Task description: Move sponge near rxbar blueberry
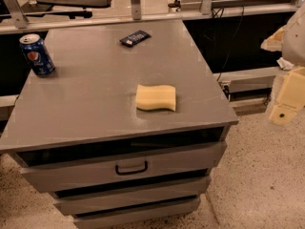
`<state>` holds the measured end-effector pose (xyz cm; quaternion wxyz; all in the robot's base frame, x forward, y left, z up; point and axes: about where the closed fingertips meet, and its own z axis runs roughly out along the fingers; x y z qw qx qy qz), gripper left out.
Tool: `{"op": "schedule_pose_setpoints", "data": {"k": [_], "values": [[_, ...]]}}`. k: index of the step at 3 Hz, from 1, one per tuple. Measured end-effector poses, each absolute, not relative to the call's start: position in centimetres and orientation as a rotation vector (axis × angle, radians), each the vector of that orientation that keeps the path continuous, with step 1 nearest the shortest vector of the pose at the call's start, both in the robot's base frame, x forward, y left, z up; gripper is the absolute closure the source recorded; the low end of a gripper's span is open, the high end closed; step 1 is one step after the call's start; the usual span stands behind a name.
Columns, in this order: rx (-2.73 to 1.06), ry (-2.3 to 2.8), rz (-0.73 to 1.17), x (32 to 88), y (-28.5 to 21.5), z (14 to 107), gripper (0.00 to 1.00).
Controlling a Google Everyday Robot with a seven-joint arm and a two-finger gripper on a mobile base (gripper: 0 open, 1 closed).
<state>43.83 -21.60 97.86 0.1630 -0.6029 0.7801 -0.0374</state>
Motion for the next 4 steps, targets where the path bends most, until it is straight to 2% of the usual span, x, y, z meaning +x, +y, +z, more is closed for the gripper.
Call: {"op": "schedule_pose_setpoints", "data": {"k": [2,4], "values": [[-1.712,2.188,-0.065,45.6,-19.6,96.5,0.00],[-1.745,2.008,0.109,52.5,-10.0,90.5,0.00]]}}
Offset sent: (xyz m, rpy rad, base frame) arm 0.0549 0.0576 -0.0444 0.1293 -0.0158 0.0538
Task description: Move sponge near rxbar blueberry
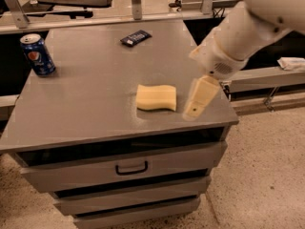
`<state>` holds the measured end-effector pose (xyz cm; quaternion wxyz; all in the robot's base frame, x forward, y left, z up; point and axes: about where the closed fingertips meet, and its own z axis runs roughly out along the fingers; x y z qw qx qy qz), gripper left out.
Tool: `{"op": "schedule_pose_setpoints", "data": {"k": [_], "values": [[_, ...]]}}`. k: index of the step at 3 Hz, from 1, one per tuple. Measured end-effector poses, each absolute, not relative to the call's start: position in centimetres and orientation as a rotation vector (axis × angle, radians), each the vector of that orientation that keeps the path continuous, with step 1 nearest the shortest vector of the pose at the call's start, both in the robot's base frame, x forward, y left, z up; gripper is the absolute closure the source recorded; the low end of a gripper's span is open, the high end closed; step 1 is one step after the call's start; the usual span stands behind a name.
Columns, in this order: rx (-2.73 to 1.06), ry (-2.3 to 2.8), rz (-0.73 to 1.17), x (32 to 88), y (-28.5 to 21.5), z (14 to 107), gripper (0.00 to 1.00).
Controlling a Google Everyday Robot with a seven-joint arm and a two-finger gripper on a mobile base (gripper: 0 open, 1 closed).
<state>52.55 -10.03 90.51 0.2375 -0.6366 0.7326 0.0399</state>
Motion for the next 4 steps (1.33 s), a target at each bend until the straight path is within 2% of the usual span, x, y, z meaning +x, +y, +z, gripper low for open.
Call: {"op": "schedule_pose_setpoints", "data": {"k": [1,2,3,4], "values": [[-1.747,1.938,0.174,55.3,-6.0,87.7,0.00],[-1.710,1.936,0.251,57.2,-4.0,85.6,0.00],[-1.693,1.967,0.328,57.9,-2.7,84.0,0.16],[-1.669,2.002,0.385,58.1,-2.5,83.5,0.40]]}}
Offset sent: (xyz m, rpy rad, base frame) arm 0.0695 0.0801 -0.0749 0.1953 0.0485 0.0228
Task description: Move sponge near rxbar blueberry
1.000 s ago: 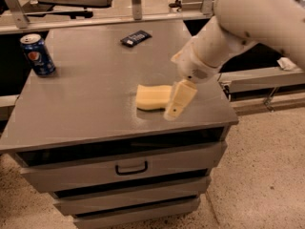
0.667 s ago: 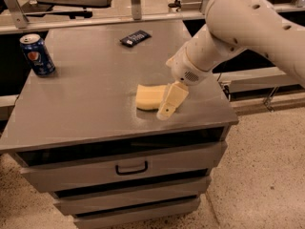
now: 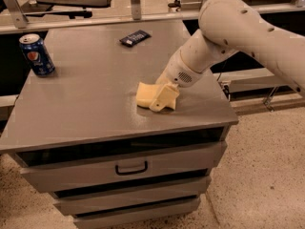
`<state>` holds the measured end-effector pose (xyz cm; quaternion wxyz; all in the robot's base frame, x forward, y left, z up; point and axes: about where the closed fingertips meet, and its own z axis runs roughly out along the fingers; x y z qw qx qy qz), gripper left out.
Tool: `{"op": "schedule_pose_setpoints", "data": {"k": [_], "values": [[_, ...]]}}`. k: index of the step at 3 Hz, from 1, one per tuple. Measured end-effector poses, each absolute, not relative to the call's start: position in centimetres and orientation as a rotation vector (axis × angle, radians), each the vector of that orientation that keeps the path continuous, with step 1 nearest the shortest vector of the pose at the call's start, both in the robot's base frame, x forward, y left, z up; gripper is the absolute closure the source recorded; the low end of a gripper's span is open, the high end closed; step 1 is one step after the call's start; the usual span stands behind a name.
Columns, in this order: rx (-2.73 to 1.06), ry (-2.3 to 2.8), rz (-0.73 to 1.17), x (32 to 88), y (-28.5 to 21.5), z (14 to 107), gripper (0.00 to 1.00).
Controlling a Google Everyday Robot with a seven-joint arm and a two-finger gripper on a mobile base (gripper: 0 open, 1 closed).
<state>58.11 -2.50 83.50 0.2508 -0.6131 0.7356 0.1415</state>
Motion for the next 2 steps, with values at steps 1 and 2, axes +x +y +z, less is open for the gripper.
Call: {"op": "schedule_pose_setpoints", "data": {"k": [1,2], "values": [[-1.636,2.004,0.409,58.3,-3.2,84.6,0.62],[-1.593,1.982,0.388,58.7,-4.8,87.4,0.86]]}}
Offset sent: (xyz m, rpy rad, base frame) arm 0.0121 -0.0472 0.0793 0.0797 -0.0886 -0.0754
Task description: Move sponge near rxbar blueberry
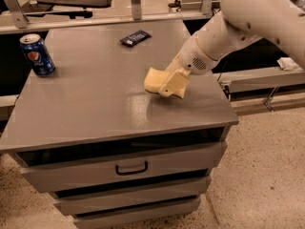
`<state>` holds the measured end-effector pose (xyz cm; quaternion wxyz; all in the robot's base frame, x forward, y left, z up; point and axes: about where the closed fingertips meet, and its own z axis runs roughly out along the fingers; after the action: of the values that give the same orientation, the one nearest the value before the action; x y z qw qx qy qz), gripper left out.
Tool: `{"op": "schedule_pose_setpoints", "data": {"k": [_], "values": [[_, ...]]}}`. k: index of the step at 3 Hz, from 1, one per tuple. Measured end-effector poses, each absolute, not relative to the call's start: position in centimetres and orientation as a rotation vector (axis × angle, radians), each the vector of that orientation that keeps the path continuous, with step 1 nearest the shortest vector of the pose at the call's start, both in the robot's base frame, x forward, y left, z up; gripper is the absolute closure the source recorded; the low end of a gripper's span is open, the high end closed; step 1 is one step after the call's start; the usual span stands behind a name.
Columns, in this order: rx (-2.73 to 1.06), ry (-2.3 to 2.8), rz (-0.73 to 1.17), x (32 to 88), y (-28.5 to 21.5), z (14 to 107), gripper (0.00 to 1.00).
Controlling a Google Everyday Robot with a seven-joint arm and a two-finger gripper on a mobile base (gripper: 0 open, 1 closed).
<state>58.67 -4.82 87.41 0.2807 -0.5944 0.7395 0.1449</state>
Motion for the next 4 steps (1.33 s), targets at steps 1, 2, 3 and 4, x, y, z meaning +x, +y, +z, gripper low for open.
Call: {"op": "schedule_pose_setpoints", "data": {"k": [1,2,3,4], "values": [[-1.541,1.954,0.296,59.2,-8.0,92.1,1.00],[-1.542,1.954,0.296,59.2,-8.0,92.1,1.00],[-1.538,1.924,0.284,60.6,-7.5,92.0,1.00],[-1.540,1.868,0.253,64.9,-6.7,91.6,1.00]]}}
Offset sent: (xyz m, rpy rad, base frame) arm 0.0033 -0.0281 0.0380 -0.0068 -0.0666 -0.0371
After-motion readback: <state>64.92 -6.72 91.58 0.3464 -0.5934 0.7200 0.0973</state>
